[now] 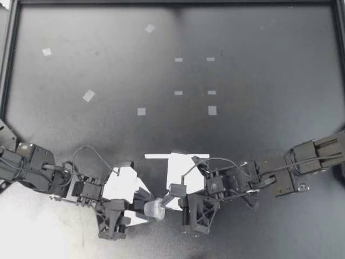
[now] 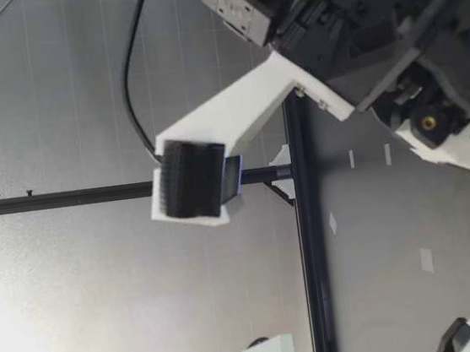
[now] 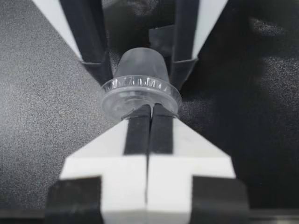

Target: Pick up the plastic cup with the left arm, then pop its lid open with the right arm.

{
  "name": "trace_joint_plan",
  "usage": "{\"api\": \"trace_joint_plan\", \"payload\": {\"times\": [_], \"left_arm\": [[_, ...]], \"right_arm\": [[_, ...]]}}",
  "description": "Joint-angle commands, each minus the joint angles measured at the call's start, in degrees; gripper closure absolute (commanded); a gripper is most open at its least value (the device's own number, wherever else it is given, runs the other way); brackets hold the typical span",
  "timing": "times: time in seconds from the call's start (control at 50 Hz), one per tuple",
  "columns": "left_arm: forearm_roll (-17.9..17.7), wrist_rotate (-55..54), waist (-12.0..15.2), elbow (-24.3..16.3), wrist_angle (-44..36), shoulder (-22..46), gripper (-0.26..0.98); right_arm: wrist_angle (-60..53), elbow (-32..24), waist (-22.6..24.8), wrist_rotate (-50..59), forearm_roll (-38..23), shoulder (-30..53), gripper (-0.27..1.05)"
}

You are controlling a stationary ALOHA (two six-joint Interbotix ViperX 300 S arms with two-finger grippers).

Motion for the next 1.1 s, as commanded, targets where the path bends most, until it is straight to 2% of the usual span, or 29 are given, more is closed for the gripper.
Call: {"api": "trace_joint_plan", "payload": {"times": [0.0,0.12,0.2,0.36,0.44,0.52,0.62,0.64,0.7,0.78,0.92,1.08], "left_arm": [[-0.1,0.0,-0.2,-0.4,-0.1,-1.6,0.41],[-0.1,0.4,-0.2,-0.4,-0.1,-1.6,0.52],[-0.1,0.4,-0.2,-0.3,0.0,-2.3,0.56],[-0.2,3.6,0.2,2.4,-2.1,-7.3,0.57],[-1.7,7.6,1.1,4.7,-7.3,-11.3,0.58],[-4.7,13.1,1.8,7.6,-16.3,-15.2,0.58],[-9.8,21.3,1.9,11.5,-30.2,-18.8,0.58],[-11.0,23.0,1.9,12.3,-33.3,-19.4,0.58],[-13.2,25.5,1.8,13.3,-37.3,-20.0,0.58],[-15.5,28.0,1.9,12.9,-37.4,-19.8,0.58],[-15.7,28.3,1.8,11.9,-35.5,-19.1,0.58],[-15.6,28.5,1.8,11.0,-34.0,-19.1,0.58]], "right_arm": [[-0.2,-0.9,0.2,0.0,-0.1,-1.7,0.93],[0.2,-0.3,0.3,0.3,0.0,-3.1,0.93],[0.7,2.0,0.3,0.9,0.4,-6.2,0.93],[-0.5,8.7,0.1,5.1,2.0,-15.1,0.91],[-3.4,11.7,0.1,8.4,2.1,-18.9,0.86],[-8.2,14.2,0.2,12.6,2.0,-21.4,0.76],[-16.3,16.2,0.3,19.4,2.0,-22.9,0.54],[-19.2,16.5,0.3,21.7,2.0,-23.0,0.46],[-25.8,17.1,0.2,27.0,2.0,-22.7,0.29],[-36.8,17.8,-1.4,35.3,2.1,-20.6,0.06],[-51.5,18.5,-4.1,43.5,2.1,-15.1,0.09],[-54.6,17.4,-5.5,45.6,2.1,-11.2,0.10]]}}
